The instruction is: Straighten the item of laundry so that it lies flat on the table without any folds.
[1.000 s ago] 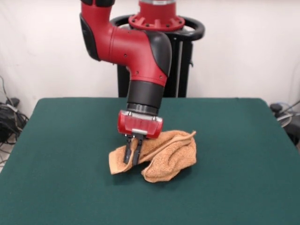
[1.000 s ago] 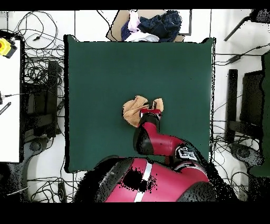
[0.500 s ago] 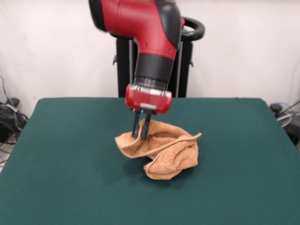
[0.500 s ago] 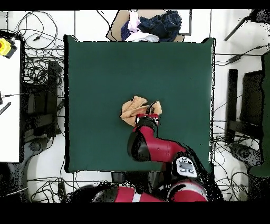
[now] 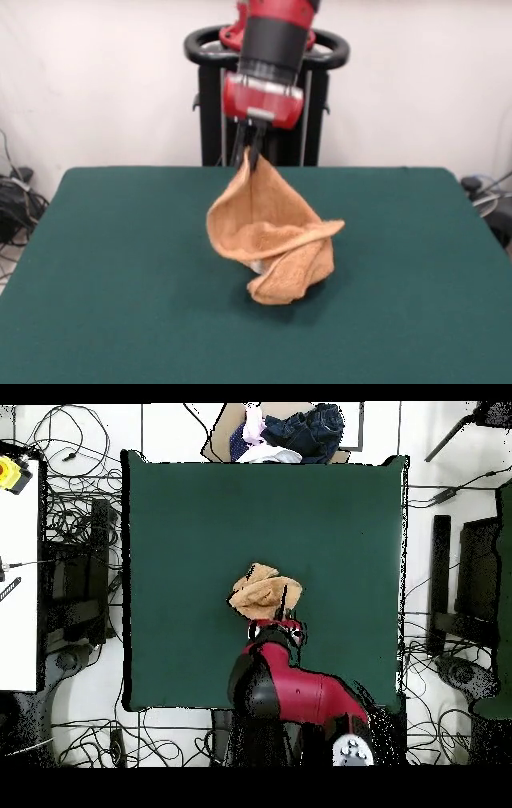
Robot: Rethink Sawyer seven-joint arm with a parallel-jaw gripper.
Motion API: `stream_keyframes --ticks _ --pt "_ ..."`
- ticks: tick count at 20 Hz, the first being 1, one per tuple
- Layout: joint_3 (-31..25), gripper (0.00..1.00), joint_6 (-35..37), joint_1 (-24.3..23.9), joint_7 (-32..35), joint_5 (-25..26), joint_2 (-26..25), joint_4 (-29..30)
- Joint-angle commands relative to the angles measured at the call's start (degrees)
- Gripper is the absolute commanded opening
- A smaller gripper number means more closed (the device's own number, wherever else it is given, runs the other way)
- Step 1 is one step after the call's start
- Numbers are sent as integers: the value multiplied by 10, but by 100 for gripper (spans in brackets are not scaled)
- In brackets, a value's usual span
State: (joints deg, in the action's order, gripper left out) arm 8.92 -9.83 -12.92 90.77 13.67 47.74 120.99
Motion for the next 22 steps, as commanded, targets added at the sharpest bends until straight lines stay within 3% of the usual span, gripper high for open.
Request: stream_keyframes --ticks 1,10,14,16,20,22 --pt "42 0 120 17 94 -18 128 76" --pt "94 0 183 48 88 -7 195 84" --pt "149 0 250 99 89 -4 227 57" --pt "137 0 263 88 81 -5 241 60" --pt "194 0 261 144 122 3 226 37" --pt "194 0 253 142 122 3 227 44"
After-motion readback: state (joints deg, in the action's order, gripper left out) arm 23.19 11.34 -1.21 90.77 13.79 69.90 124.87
